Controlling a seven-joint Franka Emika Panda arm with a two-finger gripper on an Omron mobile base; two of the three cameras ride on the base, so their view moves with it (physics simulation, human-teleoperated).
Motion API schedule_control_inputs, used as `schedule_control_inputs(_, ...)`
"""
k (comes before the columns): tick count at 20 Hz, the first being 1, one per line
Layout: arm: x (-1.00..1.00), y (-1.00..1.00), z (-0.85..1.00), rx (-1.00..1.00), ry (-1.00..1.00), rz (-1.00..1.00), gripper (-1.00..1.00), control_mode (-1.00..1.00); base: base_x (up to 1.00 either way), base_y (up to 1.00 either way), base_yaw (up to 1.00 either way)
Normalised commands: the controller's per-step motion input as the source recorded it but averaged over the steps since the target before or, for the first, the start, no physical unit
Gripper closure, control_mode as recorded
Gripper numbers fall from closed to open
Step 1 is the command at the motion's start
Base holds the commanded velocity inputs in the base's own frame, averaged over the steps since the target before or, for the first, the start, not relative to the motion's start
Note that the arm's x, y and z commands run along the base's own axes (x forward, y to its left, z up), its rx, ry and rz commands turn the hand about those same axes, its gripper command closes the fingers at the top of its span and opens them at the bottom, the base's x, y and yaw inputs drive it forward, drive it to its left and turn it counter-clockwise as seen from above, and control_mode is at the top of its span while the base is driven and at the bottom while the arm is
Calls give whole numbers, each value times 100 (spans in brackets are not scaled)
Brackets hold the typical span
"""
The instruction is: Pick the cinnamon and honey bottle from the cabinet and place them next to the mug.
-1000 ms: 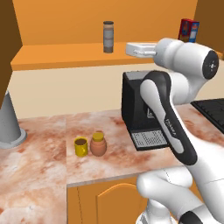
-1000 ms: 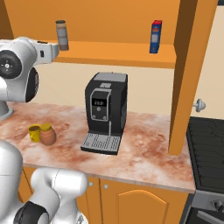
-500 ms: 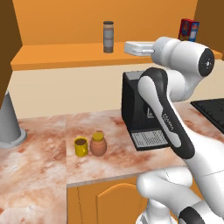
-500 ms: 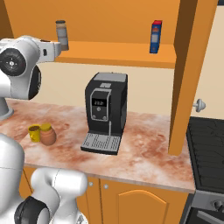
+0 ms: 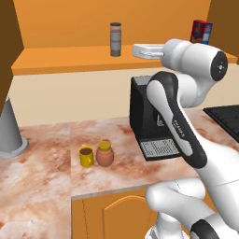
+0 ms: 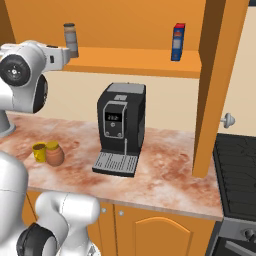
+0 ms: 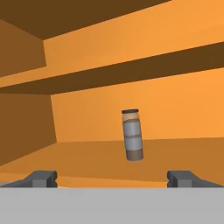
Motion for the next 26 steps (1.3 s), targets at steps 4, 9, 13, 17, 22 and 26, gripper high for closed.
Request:
schedule_control_inputs(4, 16, 0, -1, -1, 0, 0, -100, -100, 0, 0, 0)
schedule_control_inputs(9, 4, 0, 0, 0, 0, 0, -100, -100, 0, 0, 0)
schedule_control_inputs(13, 2, 4, 0, -2, 0, 0, -100, -100, 0, 0, 0)
schedule_control_inputs(17, 1, 1, 0, -1, 0, 0, -100, -100, 0, 0, 0)
schedule_control_inputs(22, -1, 0, 0, 0, -1, 0, -100, -100, 0, 0, 0)
schedule_control_inputs(26, 4, 0, 64, 0, 0, 0, -100, -100, 0, 0, 0)
